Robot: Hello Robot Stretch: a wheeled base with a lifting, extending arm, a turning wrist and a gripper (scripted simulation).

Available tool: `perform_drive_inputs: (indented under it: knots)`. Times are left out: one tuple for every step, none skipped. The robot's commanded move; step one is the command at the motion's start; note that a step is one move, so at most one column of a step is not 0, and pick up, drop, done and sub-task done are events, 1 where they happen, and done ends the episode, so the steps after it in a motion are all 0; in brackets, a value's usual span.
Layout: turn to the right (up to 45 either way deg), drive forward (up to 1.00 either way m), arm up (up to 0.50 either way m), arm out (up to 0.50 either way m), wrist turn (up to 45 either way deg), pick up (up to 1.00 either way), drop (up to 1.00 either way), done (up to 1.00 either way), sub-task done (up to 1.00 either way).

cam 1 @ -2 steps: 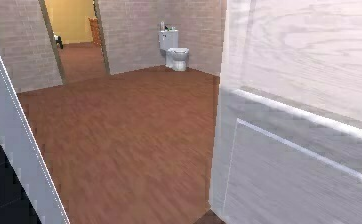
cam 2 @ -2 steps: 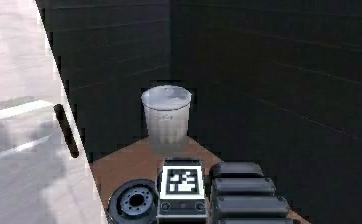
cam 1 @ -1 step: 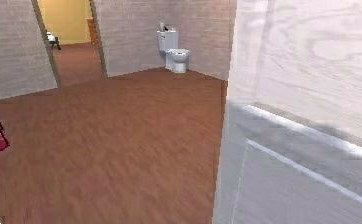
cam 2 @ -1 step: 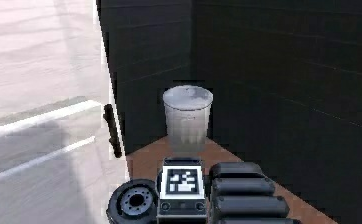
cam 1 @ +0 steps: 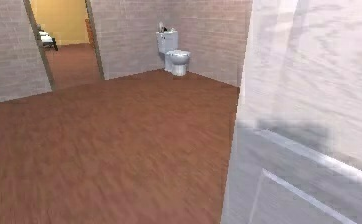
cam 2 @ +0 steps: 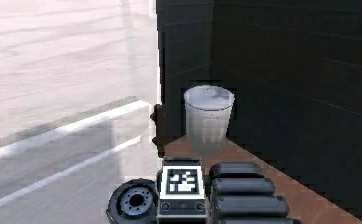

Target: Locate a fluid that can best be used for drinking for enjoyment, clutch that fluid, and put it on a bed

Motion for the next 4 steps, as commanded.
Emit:
perform_drive_inputs:
  knots:
    - [21.0,0.0,0.0,0.0,0.0,0.0,0.0,0.0,0.0]
    - [0.0,0.3,0.0,0.0,0.0,0.0,0.0,0.0,0.0]
    - [-45.0,0.0,0.0,0.0,0.0,0.0,0.0,0.0,0.0]
    - [-6.0,0.0,0.0,0.0,0.0,0.0,0.0,0.0,0.0]
